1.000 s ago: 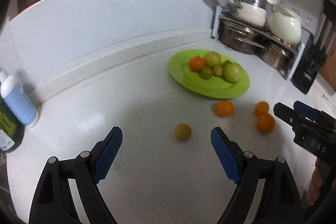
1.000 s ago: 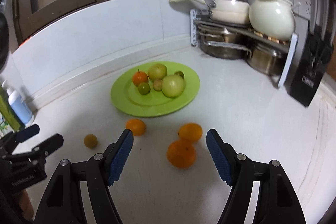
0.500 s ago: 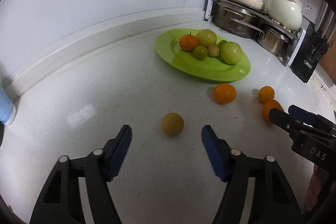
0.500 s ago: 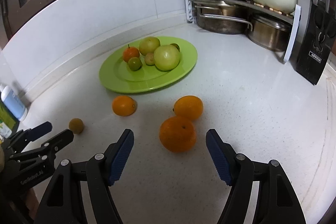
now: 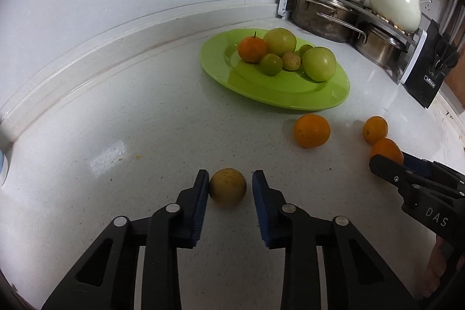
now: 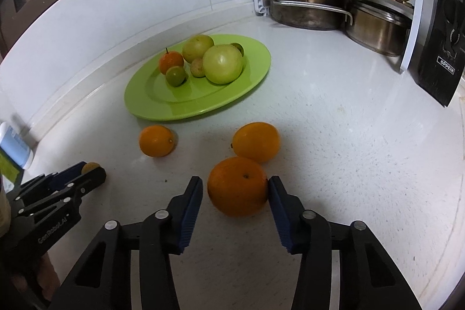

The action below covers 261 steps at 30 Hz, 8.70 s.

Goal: Organize fruits
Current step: 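Grasp the small round fruit with the left gripper while the right gripper grasps a large orange, then carry the small fruit in the left gripper and the orange in the right gripper over the plate, then open both grippers to drop the small fruit and orange onto the plate, then move both open grippers back toward the two remaining oranges on the counter, then grasp an orange with the left gripper while the right gripper grasps the other orange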

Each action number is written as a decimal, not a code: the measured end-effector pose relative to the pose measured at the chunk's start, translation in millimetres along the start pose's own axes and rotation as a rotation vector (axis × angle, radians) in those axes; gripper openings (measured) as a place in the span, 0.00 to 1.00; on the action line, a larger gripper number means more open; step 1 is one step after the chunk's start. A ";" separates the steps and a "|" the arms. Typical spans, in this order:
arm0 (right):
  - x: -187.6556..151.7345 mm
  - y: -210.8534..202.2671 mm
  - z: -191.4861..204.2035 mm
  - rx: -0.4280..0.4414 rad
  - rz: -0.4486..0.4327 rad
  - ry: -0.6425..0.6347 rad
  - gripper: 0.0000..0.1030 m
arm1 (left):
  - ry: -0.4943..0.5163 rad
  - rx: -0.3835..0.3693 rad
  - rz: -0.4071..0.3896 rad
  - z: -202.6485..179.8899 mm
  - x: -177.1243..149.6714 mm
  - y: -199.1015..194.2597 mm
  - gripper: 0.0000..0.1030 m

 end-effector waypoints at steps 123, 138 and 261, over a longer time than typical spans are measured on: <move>191.0 58.9 11.9 0.224 -0.149 -0.352 0.41 | 0.115 0.067 -0.187 -48.2 172.9 42.5 0.26; 189.5 97.8 15.1 0.227 -0.082 -0.370 0.41 | 0.104 0.013 -0.115 -44.6 185.9 95.8 0.26; 33.6 34.8 -19.5 0.237 0.100 -0.294 0.38 | 0.060 -0.051 0.010 -74.6 37.4 31.4 0.36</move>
Point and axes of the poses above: each gripper's, at about its wrist camera, not at the fingertips, and y roughly the way its jaws point, z to its left, x to its top, the point moved 5 cm from there along y, roughly the way its jaws point, and after that the axes turned 4 degrees about -z, right-handed, at the moved point
